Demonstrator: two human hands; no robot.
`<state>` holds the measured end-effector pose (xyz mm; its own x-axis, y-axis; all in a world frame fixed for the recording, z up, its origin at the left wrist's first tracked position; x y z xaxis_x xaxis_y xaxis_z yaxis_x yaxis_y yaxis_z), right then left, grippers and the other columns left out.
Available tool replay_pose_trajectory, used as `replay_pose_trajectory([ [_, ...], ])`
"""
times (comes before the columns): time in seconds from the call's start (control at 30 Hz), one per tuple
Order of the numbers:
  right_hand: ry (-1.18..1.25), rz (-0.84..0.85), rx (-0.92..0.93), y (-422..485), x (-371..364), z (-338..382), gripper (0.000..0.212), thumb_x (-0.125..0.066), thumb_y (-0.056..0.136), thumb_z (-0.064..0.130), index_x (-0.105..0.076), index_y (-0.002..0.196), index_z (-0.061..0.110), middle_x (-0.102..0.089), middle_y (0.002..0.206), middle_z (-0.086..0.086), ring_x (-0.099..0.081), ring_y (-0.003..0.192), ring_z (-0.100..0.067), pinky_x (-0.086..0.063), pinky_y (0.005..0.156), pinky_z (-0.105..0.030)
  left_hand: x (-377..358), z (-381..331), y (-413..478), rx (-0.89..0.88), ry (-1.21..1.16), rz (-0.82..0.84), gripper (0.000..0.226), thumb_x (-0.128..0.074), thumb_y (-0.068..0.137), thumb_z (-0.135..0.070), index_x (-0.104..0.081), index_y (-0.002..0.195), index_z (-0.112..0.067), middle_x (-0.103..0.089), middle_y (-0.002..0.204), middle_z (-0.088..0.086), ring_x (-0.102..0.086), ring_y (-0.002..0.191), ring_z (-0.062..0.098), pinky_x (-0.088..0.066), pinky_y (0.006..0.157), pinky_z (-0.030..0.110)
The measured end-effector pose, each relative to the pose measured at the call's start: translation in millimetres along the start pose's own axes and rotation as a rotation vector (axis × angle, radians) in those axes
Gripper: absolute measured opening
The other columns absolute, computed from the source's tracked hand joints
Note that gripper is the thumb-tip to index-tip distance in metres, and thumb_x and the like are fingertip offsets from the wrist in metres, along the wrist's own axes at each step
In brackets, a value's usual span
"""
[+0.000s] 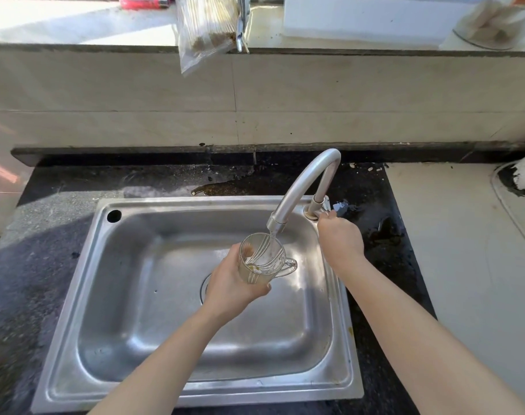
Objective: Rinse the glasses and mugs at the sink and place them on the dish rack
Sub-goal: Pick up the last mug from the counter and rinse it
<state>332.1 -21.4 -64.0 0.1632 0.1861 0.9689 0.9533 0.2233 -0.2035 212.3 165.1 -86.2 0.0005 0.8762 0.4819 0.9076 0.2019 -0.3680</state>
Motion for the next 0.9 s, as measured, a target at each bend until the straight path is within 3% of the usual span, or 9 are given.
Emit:
replay_pose_trajectory([
  [0.2, -0.04, -0.03, 0.006, -1.6, -0.5, 1.5, 0.03, -0.051, 0.088, -0.007, -0.057, 0.118, -0.004, -0.064, 0.107, -0.016, -0.07, 0.086, -0.029, -0.054, 0.067, -0.034, 0.4, -0.8, -3.0, 0.001, 0.02, 0.001, 0.063, -0.085, 0.058, -0.024, -0.05, 0.11, -0.035, -0.061, 0.098, -0.022, -0.058, 0.094, 0.005, -0.043, 0.071, 0.015],
  [0.4, -0.049, -0.034, 0.043, 0.2, -2.7, 3.4, 0.035, -0.043, 0.093, -0.004, -0.046, 0.128, -0.002, -0.057, 0.121, -0.016, -0.064, 0.1, -0.026, -0.052, 0.077, -0.031, 2.5, -1.5, -3.4, 0.0, 0.019, -0.001, 0.063, -0.085, 0.058, -0.023, -0.05, 0.11, -0.034, -0.061, 0.096, -0.021, -0.056, 0.089, -0.003, -0.039, 0.065, 0.009],
  [0.5, 0.058, -0.039, 0.037, -0.5, -2.1, 2.9, 0.041, -0.048, 0.091, -0.002, -0.043, 0.132, -0.001, -0.054, 0.124, -0.015, -0.058, 0.107, -0.026, -0.05, 0.081, -0.032, 2.5, 0.3, -2.8, 0.0, 0.009, -0.001, 0.064, -0.085, 0.058, -0.022, -0.05, 0.11, -0.033, -0.062, 0.097, -0.02, -0.057, 0.09, 0.0, -0.04, 0.066, 0.011],
  [0.63, 0.303, -0.387, 0.165, -33.7, 36.1, 10.0, 0.037, -0.066, 0.076, -0.002, -0.065, 0.112, 0.004, -0.065, 0.109, -0.009, -0.061, 0.094, -0.027, -0.048, 0.069, -0.035, 4.1, 2.2, -2.3, -0.007, -0.014, 0.006, 0.063, -0.085, 0.058, -0.021, -0.05, 0.109, -0.033, -0.063, 0.095, -0.019, -0.057, 0.088, -0.003, -0.043, 0.069, 0.015],
  [0.7, 0.637, -0.22, 0.176, -52.7, 29.2, 18.2, 0.026, -0.056, 0.088, 0.006, -0.066, 0.112, 0.009, -0.064, 0.111, -0.002, -0.059, 0.098, -0.02, -0.047, 0.081, -0.033, 3.4, 5.6, -0.2, 0.006, -0.034, 0.01, 0.065, -0.084, 0.054, -0.026, -0.051, 0.109, -0.034, -0.064, 0.096, -0.018, -0.059, 0.09, 0.002, -0.046, 0.073, 0.022],
  [0.77, 0.948, 0.212, 0.086, -67.1, -1.4, 34.5, 0.028, -0.047, 0.098, 0.021, -0.063, 0.119, 0.016, -0.061, 0.115, 0.006, -0.057, 0.098, -0.012, -0.046, 0.089, -0.029, 0.9, 10.3, 1.9, 0.032, -0.1, 0.028, 0.067, -0.081, 0.049, -0.027, -0.052, 0.109, -0.033, -0.065, 0.097, -0.015, -0.061, 0.092, 0.006, -0.048, 0.075, 0.024],
  [0.8, 1.032, 0.316, 0.072, -72.2, -10.3, 42.3, 0.028, -0.044, 0.099, 0.026, -0.063, 0.118, 0.017, -0.062, 0.113, 0.007, -0.057, 0.095, -0.011, -0.045, 0.088, -0.028, -1.7, 12.1, 2.2, 0.046, -0.161, 0.048, 0.067, -0.082, 0.05, -0.022, -0.053, 0.11, -0.03, -0.066, 0.097, -0.013, -0.062, 0.092, 0.007, -0.048, 0.074, 0.02],
  [0.9, 1.153, 0.359, 0.043, -74.4, -11.5, 51.1, 0.032, -0.04, 0.102, 0.033, -0.063, 0.101, 0.012, -0.064, 0.096, 0.007, -0.057, 0.077, -0.01, -0.045, 0.075, -0.024, -10.7, 11.9, 0.6, 0.058, -0.313, 0.128, 0.065, -0.083, 0.055, -0.005, -0.054, 0.111, -0.021, -0.065, 0.103, -0.001, -0.062, 0.088, 0.006, -0.046, 0.067, 0.008],
])
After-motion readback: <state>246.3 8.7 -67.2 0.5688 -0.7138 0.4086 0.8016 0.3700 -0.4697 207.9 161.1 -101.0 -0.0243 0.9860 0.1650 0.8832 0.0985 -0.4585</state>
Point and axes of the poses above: each hand's wrist, its own y-axis towards the middle knuckle, its own x-axis out of the back of the hand, z = x × y, the point moved 9 cm from there along y, towards the middle knuckle
